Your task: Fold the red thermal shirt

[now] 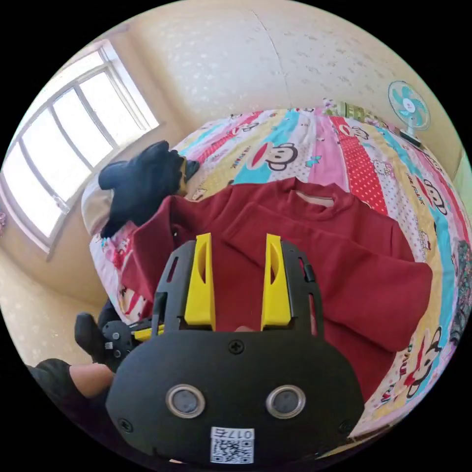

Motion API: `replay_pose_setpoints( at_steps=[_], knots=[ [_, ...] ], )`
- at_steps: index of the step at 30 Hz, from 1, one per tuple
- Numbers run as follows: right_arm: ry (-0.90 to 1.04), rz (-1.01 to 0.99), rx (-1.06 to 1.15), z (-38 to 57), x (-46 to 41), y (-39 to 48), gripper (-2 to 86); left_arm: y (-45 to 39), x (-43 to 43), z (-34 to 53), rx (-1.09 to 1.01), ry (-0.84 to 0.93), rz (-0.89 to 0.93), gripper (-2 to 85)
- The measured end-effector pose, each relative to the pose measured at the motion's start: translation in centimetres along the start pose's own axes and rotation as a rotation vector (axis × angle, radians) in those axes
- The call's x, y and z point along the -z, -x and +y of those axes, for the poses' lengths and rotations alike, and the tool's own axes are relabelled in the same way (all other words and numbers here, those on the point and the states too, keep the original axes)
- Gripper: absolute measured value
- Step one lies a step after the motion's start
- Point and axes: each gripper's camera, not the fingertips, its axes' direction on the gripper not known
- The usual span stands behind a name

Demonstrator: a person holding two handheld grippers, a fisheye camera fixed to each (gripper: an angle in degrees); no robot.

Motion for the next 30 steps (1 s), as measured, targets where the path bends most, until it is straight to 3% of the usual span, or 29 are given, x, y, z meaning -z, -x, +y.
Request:
replay_pose_setpoints(
  at_steps=[2, 5, 8, 10, 14, 18, 20, 22, 24, 28, 30],
  knots=[
    [0.075, -0.008, -0.049, 0.3, -3.7, -1.6, 13.2, 0.0, -0.1, 0.4, -0.005, 0.0, -0.013, 8.5],
    [-0.045, -0.08, -0.15, 0.2, -2.2, -1.6, 6.4, 0.5, -0.3, 0.8, -0.001, 0.008, -0.006, 8.5],
    [-0.191, -0.294, -0.088, -0.4, -0.1, 1.3, 4.9, 1.7, -0.2, 1.3, 0.017, 0.005, 0.036, 8.4],
    [-0.16, -0.39, 0.004, -0.9, -0.9, 4.3, 5.2, 2.2, -0.1, 1.6, 0.023, 0.006, 0.05, 8.4],
    [0.01, -0.268, -0.051, -0.3, -4.8, 6.3, 10.2, 2.6, 0.2, 2.0, 0.023, 0.006, 0.05, 8.4],
    [-0.21, -0.433, 0.31, 4.4, -0.5, 13.9, 12.1, 3.1, 0.5, 2.3, 0.023, 0.002, 0.052, 8.4],
    [-0.237, -0.411, 0.518, 5.8, 1.1, 18.6, 12.3, 3.2, 0.6, 2.4, 0.023, 0.002, 0.052, 8.3],
    [-0.059, -0.326, 0.776, 5.9, 0.0, 24.8, 12.6, 3.3, 0.7, 2.5, 0.023, 0.002, 0.051, 8.3],
    [0.169, -0.282, 0.873, 4.7, -3.3, 28.0, 12.9, 3.5, 1.0, 2.6, 0.024, -0.002, 0.053, 8.3],
    [0.663, -0.325, 0.889, 2.2, -12.2, 29.3, 12.6, 4.3, 1.6, 2.7, 0.039, -0.016, 0.096, 8.1],
    [0.676, -0.3, 0.936, 2.8, -13.4, 29.7, 12.0, 4.1, 1.9, 2.7, 0.031, -0.019, 0.086, 7.1]
  ],
)
